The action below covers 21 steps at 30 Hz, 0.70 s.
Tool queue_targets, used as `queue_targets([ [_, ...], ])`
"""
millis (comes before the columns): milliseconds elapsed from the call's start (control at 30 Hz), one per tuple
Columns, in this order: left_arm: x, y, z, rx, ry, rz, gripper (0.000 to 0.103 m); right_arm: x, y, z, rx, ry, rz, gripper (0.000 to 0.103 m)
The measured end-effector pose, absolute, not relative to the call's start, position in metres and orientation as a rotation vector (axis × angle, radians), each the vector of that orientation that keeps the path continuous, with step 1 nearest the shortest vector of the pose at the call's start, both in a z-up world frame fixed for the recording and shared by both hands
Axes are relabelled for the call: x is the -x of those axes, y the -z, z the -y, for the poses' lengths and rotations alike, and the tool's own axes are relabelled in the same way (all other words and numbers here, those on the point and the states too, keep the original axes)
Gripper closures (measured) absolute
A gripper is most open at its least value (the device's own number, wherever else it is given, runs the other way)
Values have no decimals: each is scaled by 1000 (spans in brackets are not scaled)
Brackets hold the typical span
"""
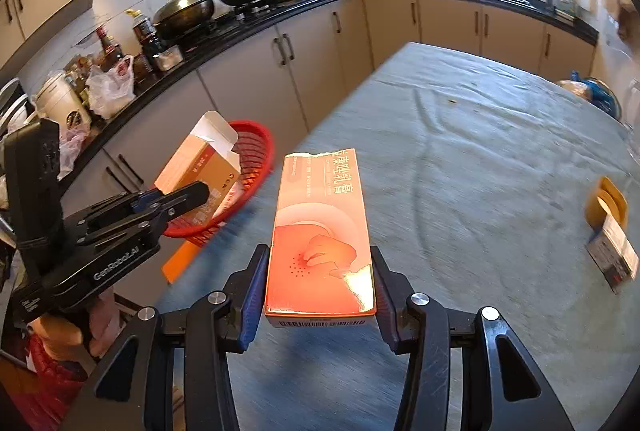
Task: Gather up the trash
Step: 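Carry both orange boxes over the red basket, then open left tool to drop its box while right tool drops the long box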
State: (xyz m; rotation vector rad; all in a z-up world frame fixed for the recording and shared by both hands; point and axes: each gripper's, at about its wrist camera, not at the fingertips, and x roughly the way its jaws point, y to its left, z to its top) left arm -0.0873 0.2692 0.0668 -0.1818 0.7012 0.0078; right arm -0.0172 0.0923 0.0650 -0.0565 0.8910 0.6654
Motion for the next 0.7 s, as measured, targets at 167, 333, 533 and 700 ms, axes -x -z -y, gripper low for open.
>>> queue_targets([
  [167, 89, -64, -296, 209, -51, -701, 82, 13, -67, -121, 68, -710, -900, 52],
  [333, 89, -59, -323, 237, -89, -708, 82, 8, -65, -144, 67, -753, -924, 52],
  [533, 85, -48, -347, 275, -121, -730, 82, -4, -59, -173, 43, -799, -967, 51],
  [700, 84, -38, -362, 294, -133, -748, 82, -19, -51, -199, 8, -827, -1008, 51],
])
